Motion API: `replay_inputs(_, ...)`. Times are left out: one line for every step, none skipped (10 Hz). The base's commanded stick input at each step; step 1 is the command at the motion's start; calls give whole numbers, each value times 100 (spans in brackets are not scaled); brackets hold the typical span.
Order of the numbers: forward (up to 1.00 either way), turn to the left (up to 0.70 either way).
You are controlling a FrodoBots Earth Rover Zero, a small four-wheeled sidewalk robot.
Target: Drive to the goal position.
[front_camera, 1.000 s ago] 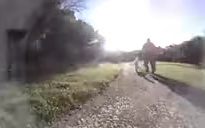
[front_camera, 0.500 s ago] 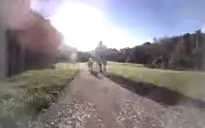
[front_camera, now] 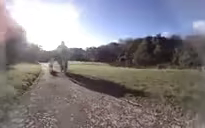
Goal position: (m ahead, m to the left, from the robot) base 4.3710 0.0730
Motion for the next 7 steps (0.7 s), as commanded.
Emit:
replay_inputs(50,46)
replay_inputs(50,36)
replay_inputs(50,26)
replay_inputs(50,16)
replay_inputs(50,5)
replay_inputs(50,3)
replay_inputs(50,3)
